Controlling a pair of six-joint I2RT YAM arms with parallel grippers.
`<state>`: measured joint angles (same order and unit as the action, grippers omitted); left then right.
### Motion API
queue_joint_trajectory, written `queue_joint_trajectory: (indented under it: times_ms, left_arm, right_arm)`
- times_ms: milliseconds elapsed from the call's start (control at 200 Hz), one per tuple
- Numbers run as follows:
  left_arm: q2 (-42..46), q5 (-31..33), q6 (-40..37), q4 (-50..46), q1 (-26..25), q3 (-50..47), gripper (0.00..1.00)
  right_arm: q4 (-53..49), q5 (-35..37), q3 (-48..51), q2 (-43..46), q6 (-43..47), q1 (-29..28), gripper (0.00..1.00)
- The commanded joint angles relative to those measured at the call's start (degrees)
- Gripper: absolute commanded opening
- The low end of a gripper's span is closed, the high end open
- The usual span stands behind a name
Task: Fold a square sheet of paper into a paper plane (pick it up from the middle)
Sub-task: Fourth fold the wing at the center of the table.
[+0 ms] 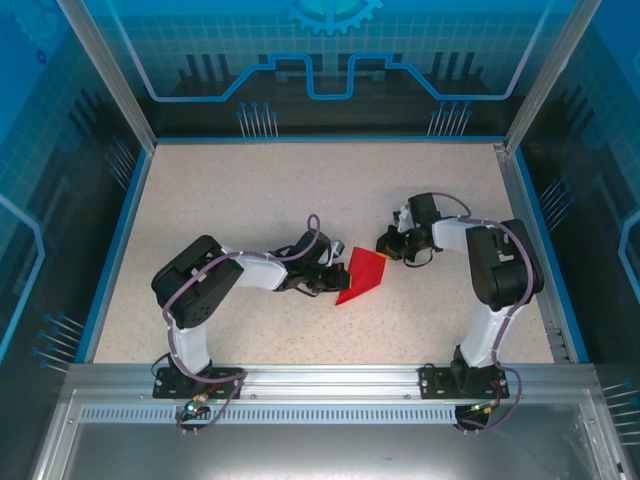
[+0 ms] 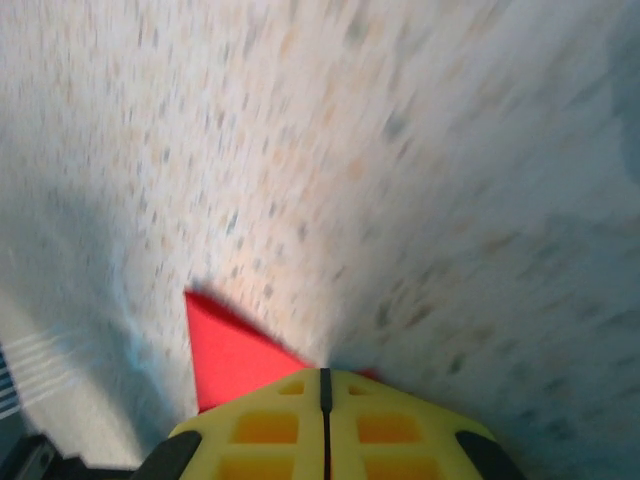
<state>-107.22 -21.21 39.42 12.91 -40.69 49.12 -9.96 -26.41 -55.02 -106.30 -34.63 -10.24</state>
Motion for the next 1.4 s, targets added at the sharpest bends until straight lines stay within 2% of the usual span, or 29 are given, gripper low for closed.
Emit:
queue_joint_trajectory:
  times_ms: [0,155,305,530,710,940,1210,1305,1390]
  left_arm:
    - [-0.89,1.88,-1.84,-11.11,-0.19,-1.42,0.0]
    - [-0.89,2.06,-1.85,-11.15,-0.27,-1.14,0.0]
    - [-0.89,2.32,-1.39,-10.21,-0.22,-0.87,0.0]
    - [-1.15,2.57,-0.99,-9.04,-0.21,-0.72,0.0]
    - [-1.15,2.58,-0.9,-8.86,-0.27,-0.68,0.0]
    - [-0.5,2.15,-0.91,-8.69,-0.28,-0.43,0.0]
    - [3.86,0.19,-0.6,-8.79,-0.25,0.78,0.0]
    - [6.32,-1.19,0.33,-7.52,-0.18,0.41,0.09]
    - [7.53,-3.74,1.54,-5.34,-0.27,-0.7,0.12]
  right_arm:
    - [-1.67,6.05,-3.07,-1.41,0.03,3.31,0.06]
    - [-3.7,5.14,-5.1,3.1,-0.34,3.57,0.06]
    - [-3.53,5.65,-0.67,11.62,-1.75,0.56,0.07]
    - [4.45,2.4,9.04,13.01,-9.29,-10.82,0.07]
    - [7.76,3.31,12.66,12.34,-13.02,-15.48,0.06]
    - [9.78,1.72,14.57,9.17,-14.22,-16.56,0.06]
    - [7.52,4.55,15.21,6.9,-13.45,-16.4,0.05]
    - [6.81,4.92,15.31,6.98,-12.83,-16.41,0.06]
    - [6.72,5.19,15.55,7.41,-12.74,-16.46,0.06]
